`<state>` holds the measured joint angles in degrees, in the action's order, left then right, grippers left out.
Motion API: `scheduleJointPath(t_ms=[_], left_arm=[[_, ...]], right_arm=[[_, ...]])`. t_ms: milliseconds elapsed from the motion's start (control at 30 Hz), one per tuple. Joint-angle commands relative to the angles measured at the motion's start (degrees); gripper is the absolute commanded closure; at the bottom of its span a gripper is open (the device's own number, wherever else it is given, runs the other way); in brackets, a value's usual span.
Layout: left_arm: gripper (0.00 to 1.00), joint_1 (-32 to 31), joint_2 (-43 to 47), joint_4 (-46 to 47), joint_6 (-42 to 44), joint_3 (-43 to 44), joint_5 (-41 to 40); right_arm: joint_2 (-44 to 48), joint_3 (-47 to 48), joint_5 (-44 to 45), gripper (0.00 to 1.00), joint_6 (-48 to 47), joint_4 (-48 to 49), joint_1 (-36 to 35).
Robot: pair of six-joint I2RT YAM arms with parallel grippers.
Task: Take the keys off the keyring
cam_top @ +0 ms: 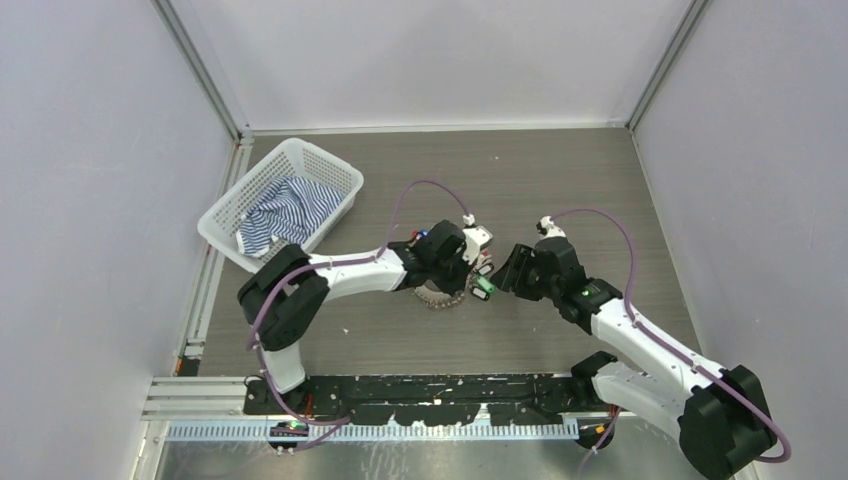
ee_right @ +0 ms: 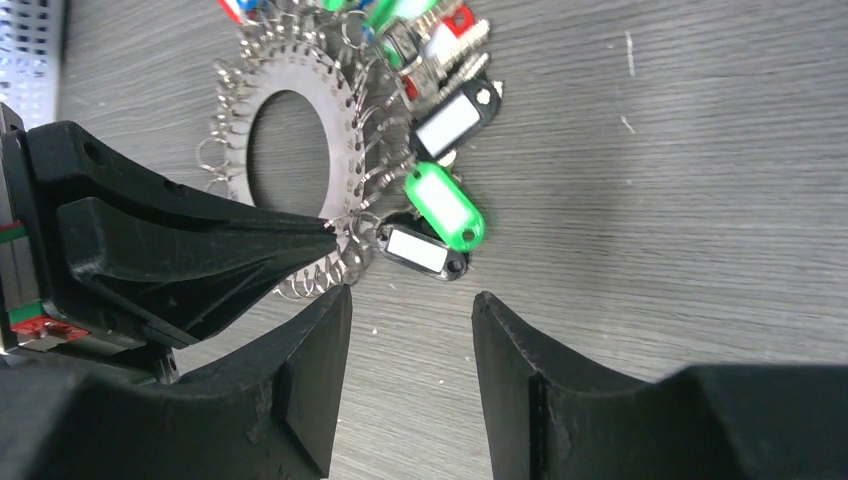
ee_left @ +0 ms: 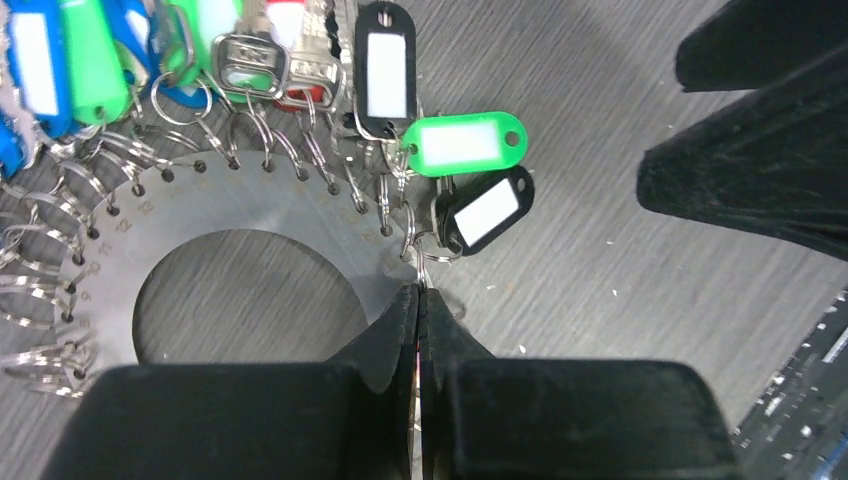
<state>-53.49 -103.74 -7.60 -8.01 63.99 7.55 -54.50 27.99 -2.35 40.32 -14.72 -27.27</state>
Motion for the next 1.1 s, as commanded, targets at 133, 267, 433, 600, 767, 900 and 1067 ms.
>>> scheduleJointPath(t_ms=[133, 267, 433, 600, 767, 900, 1067], left_arm=[[1.0, 2.2, 9.5, 7.3, -7.7, -4.9, 4.2], [1.0, 3.6, 11.9, 7.3, -8.5, -5.4, 7.5], [1.0, 6.4, 14.6, 7.3, -10.4, -7.0, 12.5], [1.0, 7.8, 17.5, 6.2, -10.0, -8.0, 14.5], [1.0, 9.1, 20.7, 5.6, -12.1, -8.9, 15.1], [1.0, 9.5, 23.8, 8.6, -14.8, -11.5, 15.5], [1.0, 9.5, 25.7, 13.4, -16.9, -15.5, 13.2]], right_arm=[[1.7, -1.9, -7.2, 0.56, 5.1, 7.5, -1.5], [3.1, -2.7, -3.4, 0.54, 1.9, 10.9, -4.8], [1.2, -0.2, 0.1, 0.65, -2.1, 13.0, -6.8], [1.5, 0.7, 8.0, 0.58, -4.9, 15.3, -11.8], [2.7, -0.7, 11.4, 0.6, -6.0, 19.9, -15.6], [4.4, -1.8, 14.3, 0.57, -9.0, 21.7, -17.2], [5.5, -1.9, 11.1, 0.56, -10.9, 22.1, -17.2]])
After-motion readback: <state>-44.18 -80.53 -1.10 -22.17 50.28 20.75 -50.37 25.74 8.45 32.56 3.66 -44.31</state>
